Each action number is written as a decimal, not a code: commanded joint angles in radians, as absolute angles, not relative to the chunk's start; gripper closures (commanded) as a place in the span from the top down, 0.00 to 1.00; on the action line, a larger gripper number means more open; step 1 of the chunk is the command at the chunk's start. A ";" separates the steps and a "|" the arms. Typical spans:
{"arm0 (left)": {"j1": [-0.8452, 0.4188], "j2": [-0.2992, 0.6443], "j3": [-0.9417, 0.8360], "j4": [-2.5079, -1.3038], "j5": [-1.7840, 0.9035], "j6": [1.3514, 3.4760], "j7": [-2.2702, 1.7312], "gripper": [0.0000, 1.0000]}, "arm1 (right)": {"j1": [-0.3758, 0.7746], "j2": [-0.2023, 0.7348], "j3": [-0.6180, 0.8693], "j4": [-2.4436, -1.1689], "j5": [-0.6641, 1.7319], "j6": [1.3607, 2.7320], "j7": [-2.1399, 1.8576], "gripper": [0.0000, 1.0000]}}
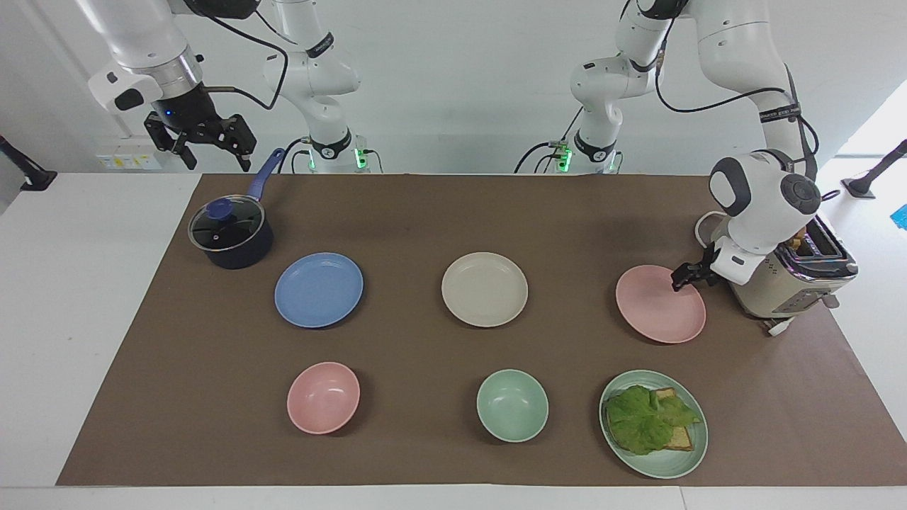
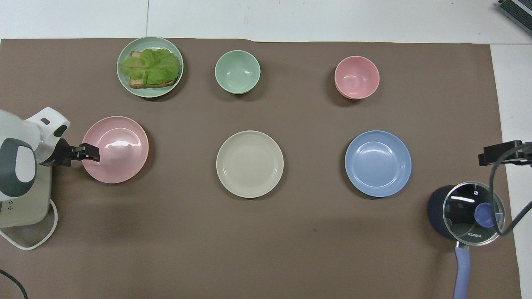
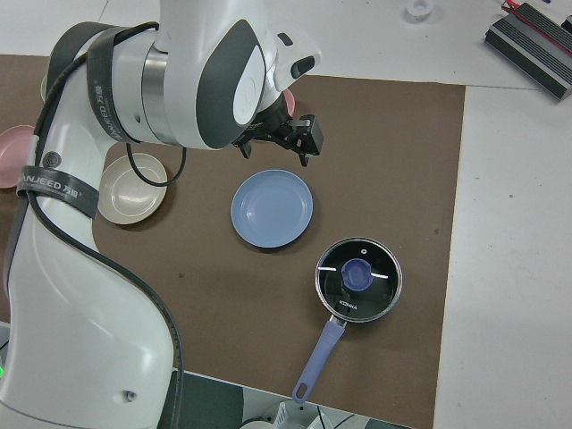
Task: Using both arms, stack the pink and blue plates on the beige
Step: 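Reach the left gripper to the pink plate rim and grasp it, then carry the pink plate onto the beige plate while the right gripper grasps the blue plate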
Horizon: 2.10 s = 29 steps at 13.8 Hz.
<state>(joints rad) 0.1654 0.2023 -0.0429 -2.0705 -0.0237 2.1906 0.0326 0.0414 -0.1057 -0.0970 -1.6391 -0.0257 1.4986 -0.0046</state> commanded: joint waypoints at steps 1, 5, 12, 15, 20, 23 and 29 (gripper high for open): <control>0.181 0.198 -0.049 -2.088 -0.014 2.218 0.021 0.83 | 0.034 -0.133 -0.094 -1.672 -0.037 1.511 -0.021 1.00; 0.181 0.202 -0.049 -2.088 -0.014 2.223 -0.001 0.79 | 0.034 -0.133 -0.094 -1.672 -0.035 1.511 -0.021 1.00; 0.178 0.227 -0.049 -2.088 -0.014 2.230 -0.003 0.44 | 0.032 -0.137 -0.094 -1.674 -0.037 1.511 -0.021 1.00; 0.179 0.227 -0.049 -2.079 -0.014 2.217 -0.021 0.03 | 0.034 -0.137 -0.094 -1.674 -0.037 1.509 -0.021 1.00; 0.190 0.195 -0.049 -1.943 -0.014 1.967 -0.006 0.00 | 0.034 -0.137 -0.094 -1.674 -0.035 1.511 -0.023 1.00; 0.169 0.181 -0.058 -1.847 -0.067 1.832 -0.017 0.00 | 0.034 -0.140 -0.094 -1.683 -0.037 1.512 -0.021 1.00; -0.022 0.132 -0.063 -1.850 -0.189 1.832 -0.162 0.00 | 0.028 -0.138 -0.095 -1.768 -0.034 1.597 -0.025 1.00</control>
<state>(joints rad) 0.0644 0.1565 -0.0747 -1.8493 -0.1744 1.8481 -0.0765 0.0356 -0.1111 -0.0979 -1.6910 -0.0257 1.5326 -0.0046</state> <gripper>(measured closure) 0.952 0.000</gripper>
